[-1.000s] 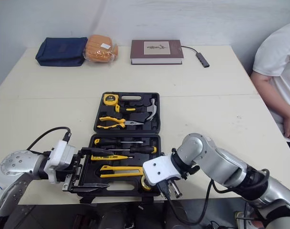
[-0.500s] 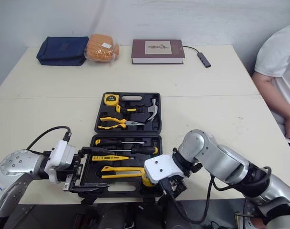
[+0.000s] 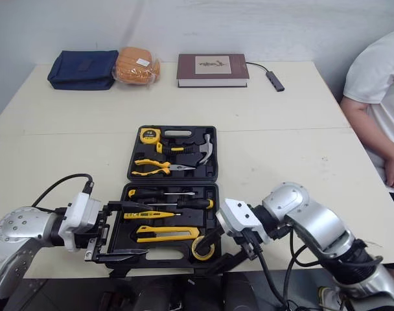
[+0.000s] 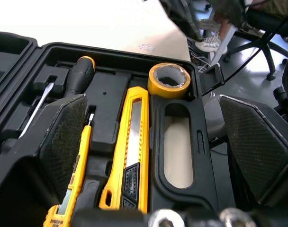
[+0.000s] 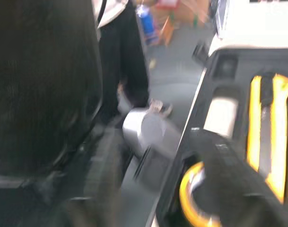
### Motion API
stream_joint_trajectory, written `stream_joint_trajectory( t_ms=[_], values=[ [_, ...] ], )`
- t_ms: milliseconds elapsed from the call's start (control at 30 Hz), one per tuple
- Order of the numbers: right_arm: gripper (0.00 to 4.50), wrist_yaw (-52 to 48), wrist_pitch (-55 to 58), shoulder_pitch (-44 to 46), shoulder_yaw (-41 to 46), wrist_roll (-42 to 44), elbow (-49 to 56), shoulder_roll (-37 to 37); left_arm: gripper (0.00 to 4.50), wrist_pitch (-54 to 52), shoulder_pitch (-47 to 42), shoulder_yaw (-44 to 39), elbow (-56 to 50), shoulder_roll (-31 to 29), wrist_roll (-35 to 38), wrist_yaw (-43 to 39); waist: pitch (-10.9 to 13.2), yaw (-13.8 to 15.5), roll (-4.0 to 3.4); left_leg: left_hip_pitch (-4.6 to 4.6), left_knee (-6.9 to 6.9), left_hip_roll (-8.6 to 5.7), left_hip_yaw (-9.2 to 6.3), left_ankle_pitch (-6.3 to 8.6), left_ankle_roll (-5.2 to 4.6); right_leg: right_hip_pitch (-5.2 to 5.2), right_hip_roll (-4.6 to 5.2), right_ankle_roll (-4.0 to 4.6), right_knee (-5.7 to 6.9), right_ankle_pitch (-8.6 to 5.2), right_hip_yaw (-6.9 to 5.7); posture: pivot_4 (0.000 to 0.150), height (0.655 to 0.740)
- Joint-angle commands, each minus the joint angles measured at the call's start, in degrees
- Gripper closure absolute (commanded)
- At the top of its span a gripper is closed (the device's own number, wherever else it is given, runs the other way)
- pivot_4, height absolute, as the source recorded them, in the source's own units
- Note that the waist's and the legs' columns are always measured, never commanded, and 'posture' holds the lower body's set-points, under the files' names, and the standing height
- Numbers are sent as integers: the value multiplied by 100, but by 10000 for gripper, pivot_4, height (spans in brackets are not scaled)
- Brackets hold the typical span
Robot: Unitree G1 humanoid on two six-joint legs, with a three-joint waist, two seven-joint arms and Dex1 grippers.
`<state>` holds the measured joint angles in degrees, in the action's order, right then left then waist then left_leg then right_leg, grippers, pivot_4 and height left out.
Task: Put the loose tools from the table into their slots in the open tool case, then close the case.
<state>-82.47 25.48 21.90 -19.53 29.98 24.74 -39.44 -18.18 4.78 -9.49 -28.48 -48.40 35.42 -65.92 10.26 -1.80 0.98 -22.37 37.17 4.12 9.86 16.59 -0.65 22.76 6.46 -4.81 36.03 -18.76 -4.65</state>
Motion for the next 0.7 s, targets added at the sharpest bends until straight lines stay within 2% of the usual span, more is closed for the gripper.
stream_joint_trajectory(
  t_ms=[33,300,500,700],
  values=[
    [44304,300,-491,-227,85,-181,-247,275,0,64,-44,-78,-94,-22,0,13,0,5,0,1,1,0,-1,0,0,-2,0,0,1,0,-1,1500,7400],
    [44774,506,-1238,-426,-275,-910,-726,528,0,10,-24,-120,-110,-58,36,13,0,4,0,0,-2,-1,-1,-1,2,0,0,0,0,0,-2,1500,7400],
    [44774,568,-1618,-565,-572,-1578,-1270,370,0,-7,14,-179,-112,-81,25,18,0,2,-1,0,-2,-2,1,-2,3,1,0,1,0,0,-1,1500,7400],
    [44774,688,-1882,-640,-721,-1873,-1682,407,0,-11,28,-224,-80,-94,23,10,-2,6,3,15,-3,-1,0,-1,5,-13,-1,1,0,0,-2,1500,7400]
  ],
)
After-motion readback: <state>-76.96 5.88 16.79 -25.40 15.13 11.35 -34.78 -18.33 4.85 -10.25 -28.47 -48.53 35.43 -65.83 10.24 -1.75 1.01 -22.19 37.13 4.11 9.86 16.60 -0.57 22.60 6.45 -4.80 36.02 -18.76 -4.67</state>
